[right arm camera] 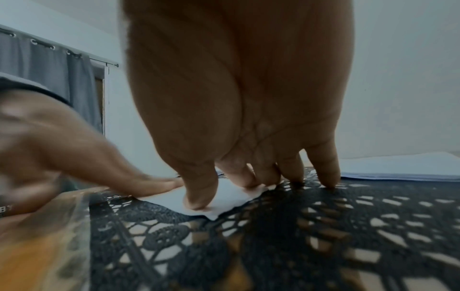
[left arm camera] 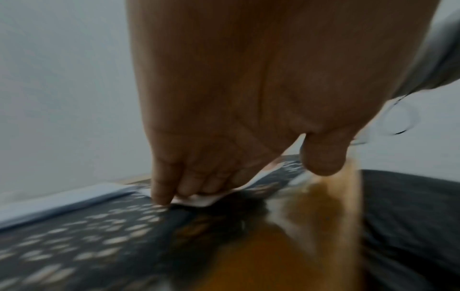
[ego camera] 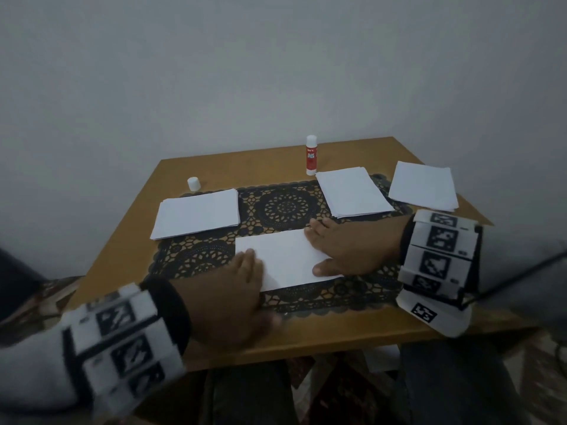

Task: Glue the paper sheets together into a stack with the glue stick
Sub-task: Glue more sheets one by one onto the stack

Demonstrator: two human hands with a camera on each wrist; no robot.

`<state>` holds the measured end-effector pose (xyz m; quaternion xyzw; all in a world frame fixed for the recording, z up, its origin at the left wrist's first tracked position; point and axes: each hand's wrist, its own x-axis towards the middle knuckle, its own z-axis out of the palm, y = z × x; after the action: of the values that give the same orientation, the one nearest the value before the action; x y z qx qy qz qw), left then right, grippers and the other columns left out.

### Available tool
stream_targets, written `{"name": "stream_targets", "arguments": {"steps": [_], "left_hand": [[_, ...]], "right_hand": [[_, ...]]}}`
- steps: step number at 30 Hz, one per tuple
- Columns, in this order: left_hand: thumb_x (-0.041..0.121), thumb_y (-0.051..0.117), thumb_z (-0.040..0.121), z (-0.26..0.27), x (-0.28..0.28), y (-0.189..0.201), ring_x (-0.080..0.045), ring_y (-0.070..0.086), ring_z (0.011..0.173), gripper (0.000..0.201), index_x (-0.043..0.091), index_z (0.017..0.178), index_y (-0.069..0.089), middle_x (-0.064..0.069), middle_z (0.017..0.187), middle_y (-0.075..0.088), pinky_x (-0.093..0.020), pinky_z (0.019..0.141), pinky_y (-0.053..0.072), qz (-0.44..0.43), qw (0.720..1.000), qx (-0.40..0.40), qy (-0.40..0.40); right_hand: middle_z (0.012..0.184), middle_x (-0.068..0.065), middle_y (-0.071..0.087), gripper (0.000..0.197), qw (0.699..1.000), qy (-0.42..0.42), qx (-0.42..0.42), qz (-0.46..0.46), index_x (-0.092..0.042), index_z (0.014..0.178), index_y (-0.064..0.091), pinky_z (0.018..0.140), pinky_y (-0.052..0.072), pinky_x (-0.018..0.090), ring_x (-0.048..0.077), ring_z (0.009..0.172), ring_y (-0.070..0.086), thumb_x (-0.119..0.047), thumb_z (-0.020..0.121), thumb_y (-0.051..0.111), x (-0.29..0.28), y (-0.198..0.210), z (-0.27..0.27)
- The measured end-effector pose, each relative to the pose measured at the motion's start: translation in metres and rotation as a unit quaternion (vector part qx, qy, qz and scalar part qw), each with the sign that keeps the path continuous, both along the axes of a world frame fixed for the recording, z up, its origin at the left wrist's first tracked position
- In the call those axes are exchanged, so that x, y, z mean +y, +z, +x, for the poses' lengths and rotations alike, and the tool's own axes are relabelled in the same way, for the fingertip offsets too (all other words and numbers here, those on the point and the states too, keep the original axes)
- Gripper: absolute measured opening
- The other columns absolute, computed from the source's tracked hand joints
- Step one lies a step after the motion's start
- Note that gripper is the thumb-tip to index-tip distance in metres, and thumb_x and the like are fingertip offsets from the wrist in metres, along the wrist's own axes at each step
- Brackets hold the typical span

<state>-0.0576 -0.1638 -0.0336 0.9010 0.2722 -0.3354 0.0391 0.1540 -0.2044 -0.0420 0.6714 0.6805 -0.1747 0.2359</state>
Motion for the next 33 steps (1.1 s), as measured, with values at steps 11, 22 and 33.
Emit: {"name": "stream_targets", "arguments": {"steps": [11,22,33], "left_hand": [[0.069,0.022,0.090,0.016,-0.018,0.000,-0.024,-0.015,0.145,0.093,0.008,0.148,-0.016,-0.013,0.154,-0.024,-0.042,0.121,0.008,-0.024,0.999,-0.014,-0.024],[0.068,0.021,0.091,0.000,0.007,-0.001,-0.026,-0.014,0.146,0.092,0.008,0.146,-0.021,-0.014,0.154,-0.025,-0.041,0.121,0.007,0.033,0.997,0.023,0.060],[0.068,0.021,0.091,0.005,0.006,0.003,-0.027,-0.012,0.146,0.093,0.005,0.148,-0.017,-0.015,0.156,-0.021,-0.041,0.120,0.008,0.026,0.996,0.011,0.082]], "right_hand": [[0.161,0.012,-0.014,0.083,1.000,0.010,-0.013,0.012,-0.005,0.153,-0.009,0.121,0.010,0.043,0.029,0.150,-0.004,-0.053,0.100,0.033,0.005,-0.004,0.000],[0.162,0.010,-0.012,0.084,1.000,0.021,-0.010,0.021,-0.009,0.154,-0.008,0.121,0.010,0.039,0.027,0.150,0.000,-0.053,0.099,0.038,0.005,-0.003,0.008],[0.162,0.009,-0.012,0.083,0.999,0.022,-0.009,0.024,-0.011,0.154,-0.007,0.120,0.010,0.039,0.025,0.150,-0.001,-0.052,0.099,0.038,0.003,-0.001,0.005]]}}
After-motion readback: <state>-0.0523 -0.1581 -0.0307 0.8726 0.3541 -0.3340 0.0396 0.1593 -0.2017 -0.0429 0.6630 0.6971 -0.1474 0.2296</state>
